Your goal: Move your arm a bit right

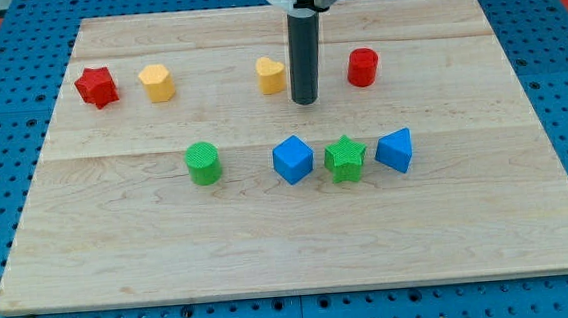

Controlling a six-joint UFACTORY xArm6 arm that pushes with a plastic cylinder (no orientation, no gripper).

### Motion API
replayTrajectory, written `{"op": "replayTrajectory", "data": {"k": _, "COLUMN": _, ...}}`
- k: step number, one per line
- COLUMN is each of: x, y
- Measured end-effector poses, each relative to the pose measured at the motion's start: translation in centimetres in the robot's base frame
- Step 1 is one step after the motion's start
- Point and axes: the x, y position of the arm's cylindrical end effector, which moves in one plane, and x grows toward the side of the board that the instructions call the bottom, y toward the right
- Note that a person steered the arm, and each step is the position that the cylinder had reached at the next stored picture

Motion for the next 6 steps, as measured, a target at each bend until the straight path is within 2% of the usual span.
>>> {"op": "replayTrajectory", "data": {"k": 6, "x": 0.7, "y": 2.8}}
